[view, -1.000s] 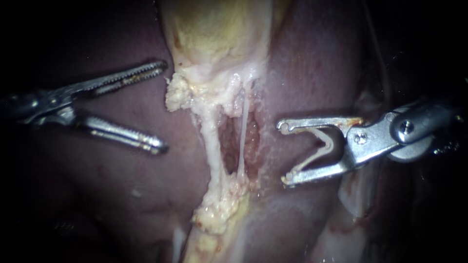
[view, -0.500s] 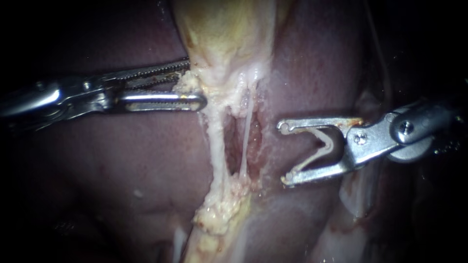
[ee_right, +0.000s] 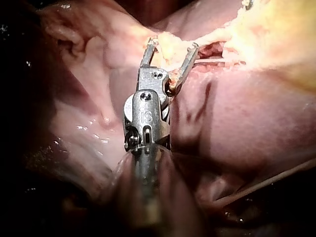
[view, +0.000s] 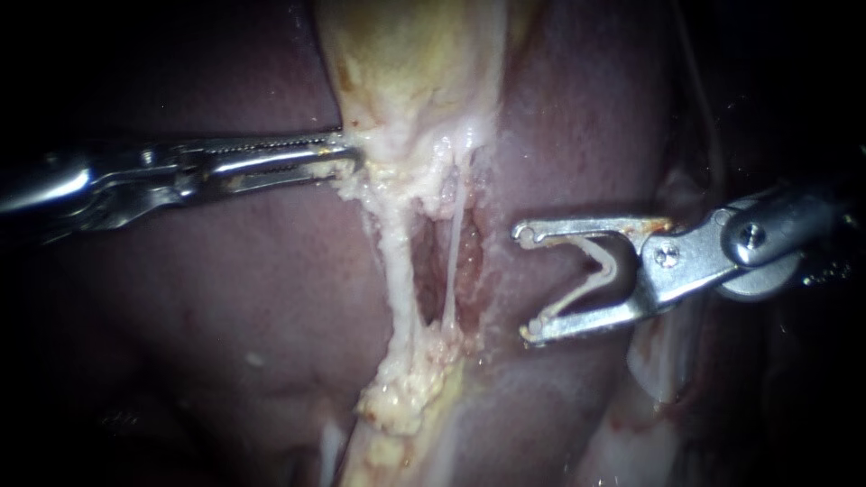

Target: Grabbing gallbladder

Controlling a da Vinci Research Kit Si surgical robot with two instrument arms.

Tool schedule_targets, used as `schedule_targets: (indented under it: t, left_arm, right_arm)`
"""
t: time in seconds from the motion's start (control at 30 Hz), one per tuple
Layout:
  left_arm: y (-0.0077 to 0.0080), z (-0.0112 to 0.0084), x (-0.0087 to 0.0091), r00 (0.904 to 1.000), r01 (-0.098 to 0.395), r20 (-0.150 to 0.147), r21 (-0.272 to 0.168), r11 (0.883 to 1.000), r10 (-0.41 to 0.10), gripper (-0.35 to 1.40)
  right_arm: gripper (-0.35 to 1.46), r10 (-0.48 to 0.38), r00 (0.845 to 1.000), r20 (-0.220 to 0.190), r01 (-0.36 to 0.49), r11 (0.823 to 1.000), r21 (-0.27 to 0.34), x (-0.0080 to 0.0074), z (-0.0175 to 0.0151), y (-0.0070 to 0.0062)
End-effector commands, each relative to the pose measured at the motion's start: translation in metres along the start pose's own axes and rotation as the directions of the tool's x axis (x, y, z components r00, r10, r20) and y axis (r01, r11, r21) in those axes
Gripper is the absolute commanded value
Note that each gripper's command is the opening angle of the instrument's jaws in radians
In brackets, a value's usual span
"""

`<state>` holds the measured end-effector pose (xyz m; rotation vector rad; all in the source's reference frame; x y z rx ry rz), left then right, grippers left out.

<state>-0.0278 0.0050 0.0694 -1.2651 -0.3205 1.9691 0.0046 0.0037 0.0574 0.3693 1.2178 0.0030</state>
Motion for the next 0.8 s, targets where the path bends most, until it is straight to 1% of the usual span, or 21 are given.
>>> schedule_targets:
  t: [0.03, 0.1, 0.13, 0.2, 0.23, 0.33, 0.47, 0.8]
  left_arm:
    - [-0.0001, -0.0007, 0.0008, 1.0000, 0.005, -0.001, -0.003, 1.000, -0.005, -0.35]
    - [-0.0003, -0.0017, 0.0020, 0.9999, 0.013, -0.001, -0.005, 1.000, -0.013, -0.35]
    - [-0.0004, -0.0024, 0.0029, 0.9996, 0.027, -0.011, -0.005, 1.000, -0.027, -0.35]
    - [-0.0007, -0.0034, 0.0043, 0.9994, 0.021, -0.029, -0.005, 1.000, -0.021, -0.35]
    - [-0.0009, -0.0041, 0.0051, 0.9989, 0.017, -0.045, -0.004, 1.000, -0.017, -0.35]
    - [-0.0012, -0.0053, 0.0064, 0.9977, 0.019, -0.065, -0.003, 1.000, -0.019, -0.35]
    - [-0.0016, -0.0060, 0.0065, 0.9977, 0.017, -0.066, 0.004, 1.000, -0.017, -0.35]
    - [-0.0016, -0.0058, 0.0063, 0.9976, 0.019, -0.067, 0.016, 1.000, -0.018, -0.35]
  right_arm:
    - [0.50, 0.000, 1.000, 0.000, 0.000, 1.000, 0.000, 0.0000, 0.0000, 0.0000]
    - [0.50, 0.000, 1.000, 0.000, 0.000, 1.000, 0.000, 0.0000, 0.0000, 0.0000]
    - [0.50, 0.000, 1.000, 0.000, 0.000, 1.000, 0.000, 0.0000, 0.0000, 0.0000]
    - [0.50, 0.000, 1.000, 0.000, 0.000, 1.000, 0.000, 0.0000, 0.0000, 0.0000]
    - [0.50, 0.000, 1.000, 0.000, 0.000, 1.000, 0.000, 0.0000, 0.0000, 0.0000]
    - [0.50, 0.000, 1.000, 0.000, 0.000, 1.000, 0.000, 0.0000, 0.0000, 0.0000]
    - [0.50, 0.000, 1.000, 0.000, 0.000, 1.000, 0.000, 0.0000, 0.0000, 0.0000]
    - [0.50, 0.000, 1.000, 0.000, 0.000, 1.000, -0.001, -0.0001, -0.0001, 0.0001]
